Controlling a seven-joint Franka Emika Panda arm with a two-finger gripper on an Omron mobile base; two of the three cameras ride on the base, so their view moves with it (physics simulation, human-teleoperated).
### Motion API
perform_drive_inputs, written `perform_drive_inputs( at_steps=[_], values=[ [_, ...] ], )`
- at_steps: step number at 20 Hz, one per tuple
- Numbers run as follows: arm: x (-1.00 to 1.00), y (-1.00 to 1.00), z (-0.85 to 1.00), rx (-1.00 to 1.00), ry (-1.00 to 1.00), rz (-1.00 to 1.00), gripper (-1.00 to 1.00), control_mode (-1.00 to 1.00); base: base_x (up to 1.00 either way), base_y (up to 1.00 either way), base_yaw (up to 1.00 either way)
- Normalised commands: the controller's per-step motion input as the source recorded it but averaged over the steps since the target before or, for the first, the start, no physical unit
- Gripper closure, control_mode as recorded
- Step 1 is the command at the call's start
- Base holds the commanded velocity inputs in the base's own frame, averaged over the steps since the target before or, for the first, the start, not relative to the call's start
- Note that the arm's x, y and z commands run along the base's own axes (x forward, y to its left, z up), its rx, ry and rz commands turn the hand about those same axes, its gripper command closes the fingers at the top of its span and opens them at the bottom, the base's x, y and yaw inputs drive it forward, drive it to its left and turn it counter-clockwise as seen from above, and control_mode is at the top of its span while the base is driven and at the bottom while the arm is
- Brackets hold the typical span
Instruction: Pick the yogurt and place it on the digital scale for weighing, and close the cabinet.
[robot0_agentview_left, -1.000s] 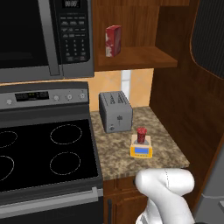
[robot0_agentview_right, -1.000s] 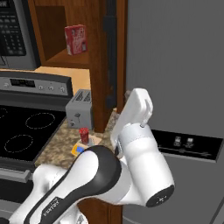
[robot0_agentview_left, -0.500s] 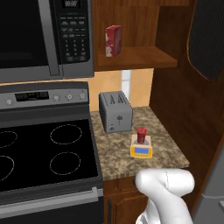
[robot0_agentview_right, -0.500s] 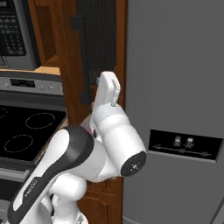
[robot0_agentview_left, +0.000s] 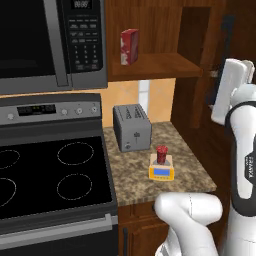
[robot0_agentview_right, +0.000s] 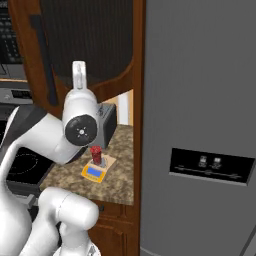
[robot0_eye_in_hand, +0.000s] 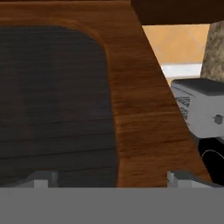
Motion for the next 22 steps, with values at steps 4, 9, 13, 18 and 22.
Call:
perform_drive_inputs(
  at_steps=[4, 9, 13, 18, 22],
  values=[
    [0.99, 0.99, 0.0, -0.02, 0.13, -0.11, -1.0, -1.0, 0.0, 0.0, 0.0],
    [0.85, 0.61, 0.0, 0.0, 0.02, -0.04, -1.0, -1.0, 0.0, 0.0, 0.0],
    [0.6, 0.04, 0.0, 0.0, 0.01, 0.0, -1.0, -1.0, 0.0, 0.0, 0.0],
    [0.73, 0.0, -0.04, 0.0, 0.03, 0.0, -1.0, -1.0, 0.0, 0.0, 0.0],
    [0.95, 0.02, -0.18, 0.0, 0.0, 0.0, -1.0, -1.0, 0.0, 0.0, 0.0]
  ],
)
